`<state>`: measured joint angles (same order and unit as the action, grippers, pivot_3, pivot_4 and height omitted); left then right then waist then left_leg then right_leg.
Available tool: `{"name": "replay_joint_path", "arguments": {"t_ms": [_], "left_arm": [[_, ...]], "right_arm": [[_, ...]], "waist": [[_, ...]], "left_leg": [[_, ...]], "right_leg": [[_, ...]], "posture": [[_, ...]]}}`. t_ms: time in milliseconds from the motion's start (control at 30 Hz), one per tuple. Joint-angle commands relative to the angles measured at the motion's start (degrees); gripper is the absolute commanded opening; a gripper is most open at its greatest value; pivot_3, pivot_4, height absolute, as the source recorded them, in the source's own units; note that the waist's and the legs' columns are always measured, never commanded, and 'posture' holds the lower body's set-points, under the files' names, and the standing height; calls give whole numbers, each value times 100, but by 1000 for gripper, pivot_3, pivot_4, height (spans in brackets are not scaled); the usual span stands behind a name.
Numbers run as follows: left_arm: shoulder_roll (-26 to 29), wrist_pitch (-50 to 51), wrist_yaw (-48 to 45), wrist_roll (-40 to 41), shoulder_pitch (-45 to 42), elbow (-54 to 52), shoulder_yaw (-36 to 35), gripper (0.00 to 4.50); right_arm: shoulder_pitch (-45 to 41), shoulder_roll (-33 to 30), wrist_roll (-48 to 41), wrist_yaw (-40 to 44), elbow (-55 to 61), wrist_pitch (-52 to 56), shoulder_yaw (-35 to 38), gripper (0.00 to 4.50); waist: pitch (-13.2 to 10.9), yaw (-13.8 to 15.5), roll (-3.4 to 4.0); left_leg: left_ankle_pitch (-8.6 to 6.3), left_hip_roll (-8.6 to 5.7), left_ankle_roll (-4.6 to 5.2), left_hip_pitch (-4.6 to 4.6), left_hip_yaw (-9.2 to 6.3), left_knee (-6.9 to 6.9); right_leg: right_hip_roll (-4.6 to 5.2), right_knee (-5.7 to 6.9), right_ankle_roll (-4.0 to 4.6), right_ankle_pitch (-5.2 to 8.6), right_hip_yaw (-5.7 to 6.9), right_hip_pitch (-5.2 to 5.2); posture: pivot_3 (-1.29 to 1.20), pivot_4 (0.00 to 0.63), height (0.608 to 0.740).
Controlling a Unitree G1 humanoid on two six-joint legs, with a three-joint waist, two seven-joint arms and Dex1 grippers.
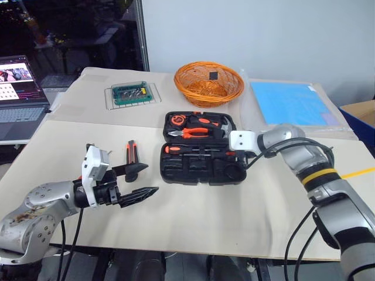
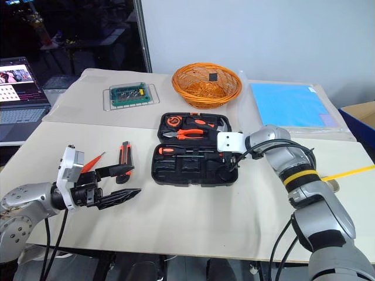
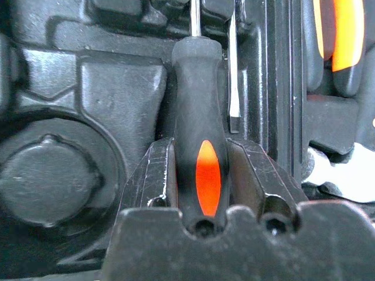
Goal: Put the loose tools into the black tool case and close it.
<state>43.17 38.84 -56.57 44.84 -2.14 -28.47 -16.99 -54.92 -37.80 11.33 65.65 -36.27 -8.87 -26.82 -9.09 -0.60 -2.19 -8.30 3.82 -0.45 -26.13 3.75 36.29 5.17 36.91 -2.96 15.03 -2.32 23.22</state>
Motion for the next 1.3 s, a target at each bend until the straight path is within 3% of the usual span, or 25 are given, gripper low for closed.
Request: {"name": "replay_joint_path", "arguments": {"t_ms": [33,100,333,500,633,733,967,1167,1267,1300], "left_arm": [[76,-129,29,46,-11,-156,-43,4347],[72,-135,30,51,-29,-138,-27,4347],[12,-185,39,17,-115,-42,98,4347],[-10,-256,65,5,-142,15,155,4347],[-17,-285,126,48,-130,-62,136,4347],[-9,-295,149,48,-119,-119,162,4347],[-23,-322,220,-23,-159,-134,280,4347],[24,-352,332,-101,-213,-19,227,4347],[-88,-352,679,-209,-287,218,82,4347],[-180,-266,1003,-261,-323,274,29,4347]], "right_arm": [[91,-61,47,187,121,-179,110,2949],[192,-135,-214,427,361,37,305,3633],[522,-220,-1627,1047,1169,1391,1407,3633],[908,60,-2414,526,1909,2837,2088,2268],[1687,983,-2348,-1363,3027,3517,2475,866],[2083,1357,-2120,-2141,3497,3616,2462,55],[2580,1638,-1298,-3029,3279,3647,1746,55],[2688,1148,-299,-2746,2705,2586,625,55],[2531,1246,-303,-2939,2653,2137,818,55],[2512,1357,-696,-2896,2742,1784,1186,55]], "waist": [[0,6,0],[0,7,0],[-2,-14,3],[-2,-27,3],[0,-43,2],[-2,-14,5],[-2,-10,6],[20,-15,-9],[37,-26,-30],[38,-27,-30]], "left_leg": [[0,1,0,0,-2,0],[0,0,0,0,-3,-2],[0,1,0,0,-3,-1],[1,4,-2,7,-2,0],[1,12,-3,11,0,-2],[2,11,-5,7,-1,-10],[4,6,-8,6,2,-2],[3,6,-10,55,2,-11],[-8,9,-28,79,6,-22],[-8,11,-29,88,6,-24]], "right_leg": [[-1,1,1,1,2,0],[0,2,2,1,3,1],[-1,9,3,1,3,1],[-2,11,5,1,3,-2],[-7,17,12,1,1,1],[-9,20,15,3,1,9],[-4,16,11,2,1,4],[-3,7,34,20,1,-13],[-2,9,54,29,1,-24],[-3,9,55,30,2,-30]], "posture": [[0,150,740],[0,150,740],[0,150,740],[0,150,740],[0,150,740],[0,150,740],[0,150,740],[0,150,740],[0,150,740],[0,150,740]]}}
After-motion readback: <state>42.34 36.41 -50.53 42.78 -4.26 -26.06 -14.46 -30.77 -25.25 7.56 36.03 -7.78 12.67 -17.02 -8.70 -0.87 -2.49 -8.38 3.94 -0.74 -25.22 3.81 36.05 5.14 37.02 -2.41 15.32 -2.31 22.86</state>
